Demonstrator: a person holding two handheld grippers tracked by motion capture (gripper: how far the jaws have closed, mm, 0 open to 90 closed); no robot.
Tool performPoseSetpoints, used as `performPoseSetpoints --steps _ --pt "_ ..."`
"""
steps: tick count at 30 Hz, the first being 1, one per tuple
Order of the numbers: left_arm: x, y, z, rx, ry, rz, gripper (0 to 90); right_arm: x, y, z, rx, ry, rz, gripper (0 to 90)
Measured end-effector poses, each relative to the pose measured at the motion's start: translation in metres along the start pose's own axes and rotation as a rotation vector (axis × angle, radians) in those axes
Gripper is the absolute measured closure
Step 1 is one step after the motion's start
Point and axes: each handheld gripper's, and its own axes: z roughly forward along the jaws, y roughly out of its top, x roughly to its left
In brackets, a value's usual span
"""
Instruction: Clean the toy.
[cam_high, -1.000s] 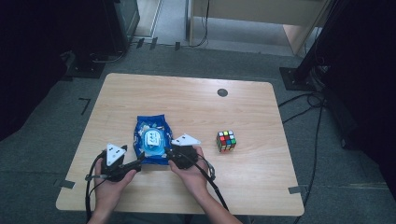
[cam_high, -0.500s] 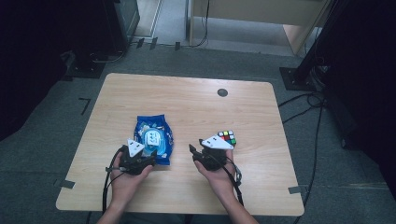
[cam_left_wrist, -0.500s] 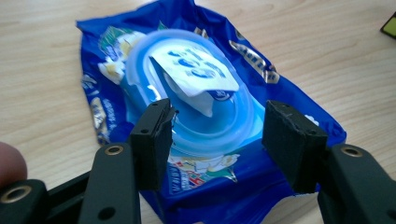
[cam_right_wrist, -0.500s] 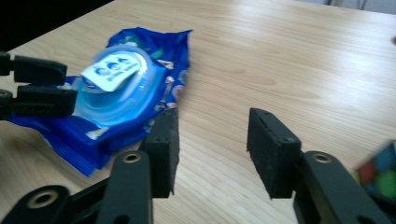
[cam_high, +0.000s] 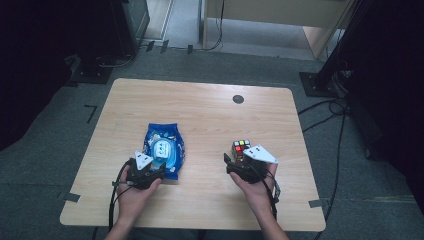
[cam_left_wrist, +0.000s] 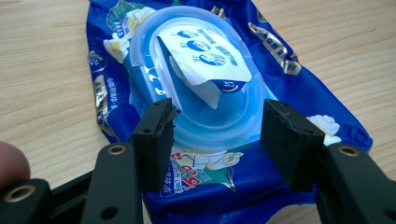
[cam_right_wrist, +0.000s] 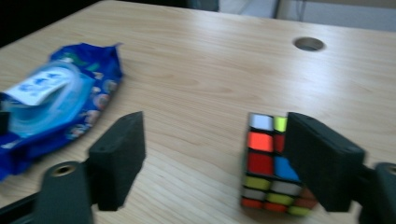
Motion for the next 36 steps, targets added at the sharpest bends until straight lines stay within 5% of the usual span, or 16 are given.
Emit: performPoseSetpoints --steps 6,13,18,20,21,27,36 --pt "0.003 -0.003 -0.002 -0.023 -0.012 -0.002 44.7 -0.026 -0.016 0.006 -0.001 -0.045 0.016 11.5" --pt "0.004 -0.002 -0.004 -0.039 -0.017 -0.005 46.3 -0.026 -0.025 0.028 0.077 -0.063 0.031 10.5" --pt "0.004 -0.003 -0.004 -0.043 -0.014 0.004 47.1 -0.029 -0.030 0.044 0.117 -0.120 0.052 15.6" --pt "0.003 -0.003 -0.004 -0.044 -0.011 0.009 47.5 -0.031 -0.030 0.048 0.112 -0.118 0.056 21.9" --pt "0.003 -0.003 -0.004 -0.046 -0.011 0.010 48.2 -0.030 -0.030 0.050 0.106 -0.129 0.043 32.4" --pt "0.002 -0.001 -0.003 -0.052 -0.001 0.016 50.6 -0.028 -0.030 0.045 0.086 -0.102 0.033 34.5" --pt "-0.010 0.006 0.003 -0.041 0.045 0.088 57.5 -0.015 -0.034 0.022 0.097 -0.067 0.008 34.5"
